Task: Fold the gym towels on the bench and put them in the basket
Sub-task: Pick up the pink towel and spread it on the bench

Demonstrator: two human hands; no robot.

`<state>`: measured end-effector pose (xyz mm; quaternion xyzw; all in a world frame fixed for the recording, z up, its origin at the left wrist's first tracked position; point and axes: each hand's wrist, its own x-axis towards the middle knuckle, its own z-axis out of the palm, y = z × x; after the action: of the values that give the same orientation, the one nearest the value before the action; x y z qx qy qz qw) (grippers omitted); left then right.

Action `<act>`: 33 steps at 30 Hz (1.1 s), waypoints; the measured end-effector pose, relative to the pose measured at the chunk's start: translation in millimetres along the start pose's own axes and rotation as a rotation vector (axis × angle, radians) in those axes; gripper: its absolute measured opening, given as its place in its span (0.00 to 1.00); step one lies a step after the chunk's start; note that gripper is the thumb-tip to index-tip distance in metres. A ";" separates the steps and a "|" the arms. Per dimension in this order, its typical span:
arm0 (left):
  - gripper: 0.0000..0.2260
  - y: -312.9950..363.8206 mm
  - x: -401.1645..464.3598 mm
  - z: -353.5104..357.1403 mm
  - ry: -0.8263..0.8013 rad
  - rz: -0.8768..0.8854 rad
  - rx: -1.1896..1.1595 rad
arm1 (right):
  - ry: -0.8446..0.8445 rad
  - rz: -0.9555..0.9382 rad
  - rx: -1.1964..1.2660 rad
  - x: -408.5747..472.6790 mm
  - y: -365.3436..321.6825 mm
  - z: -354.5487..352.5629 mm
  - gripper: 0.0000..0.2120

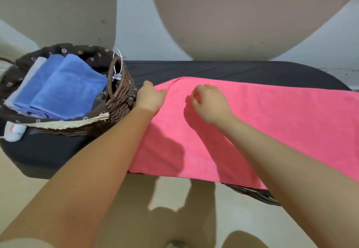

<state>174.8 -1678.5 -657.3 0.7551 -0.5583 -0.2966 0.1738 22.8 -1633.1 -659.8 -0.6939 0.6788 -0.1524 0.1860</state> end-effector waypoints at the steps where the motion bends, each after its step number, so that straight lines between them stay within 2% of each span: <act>1: 0.22 0.3 4.3 -0.5 -0.022 -0.029 -0.073 | 0.013 0.027 0.010 2.6 -2.7 3.0 0.10; 5: 0.20 -1.0 5.5 3.2 -0.073 -0.021 -0.191 | 0.018 0.089 0.099 13.8 -14.1 12.5 0.09; 9: 0.22 -1.2 15.0 1.8 -0.192 -0.076 -0.759 | 0.007 0.059 0.159 33.5 -24.8 22.9 0.11; 11: 0.27 -7.0 16.7 -2.9 -0.200 0.010 -0.875 | -0.025 0.004 0.181 42.4 -29.8 27.2 0.18; 13: 0.32 -17.9 12.7 -4.8 -0.210 0.176 -0.726 | -0.137 -0.061 0.142 48.9 -32.7 32.2 0.25; 15: 0.32 -32.1 7.3 -1.6 -0.240 0.311 -0.415 | -0.223 -0.103 0.024 53.1 -31.4 38.6 0.27; 16: 0.29 -39.9 1.8 1.4 -0.243 0.361 -0.285 | -0.222 -0.124 -0.030 55.4 -30.1 42.2 0.26; 18: 0.23 -54.0 -18.3 5.6 -0.201 0.438 -0.172 | -0.162 -0.164 -0.082 58.5 -31.1 46.1 0.24; 20: 0.23 -69.7 -40.5 4.6 -0.132 0.514 -0.077 | -0.107 -0.211 -0.102 61.7 -37.3 46.2 0.22; 24: 0.16 -96.1 -70.2 -10.2 0.020 0.417 0.364 | -0.183 -0.383 -0.192 72.7 -61.6 38.3 0.19; 27: 0.13 -102.6 -80.3 -24.9 0.111 0.367 0.627 | -0.283 -0.434 -0.328 80.0 -79.5 38.1 0.22; 29: 0.16 -105.7 -84.5 -27.7 0.037 0.258 0.635 | -0.259 -0.386 -0.463 81.5 -86.7 37.8 0.21; 33: 0.20 -104.8 -85.4 -24.7 0.094 0.130 0.599 | -0.194 -0.386 -0.656 83.1 -90.6 37.3 0.16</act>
<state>251.1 -1566.2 -679.0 0.7484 -0.6592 -0.0722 -0.0122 123.0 -1713.4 -654.0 -0.8426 0.5277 0.1068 -0.0147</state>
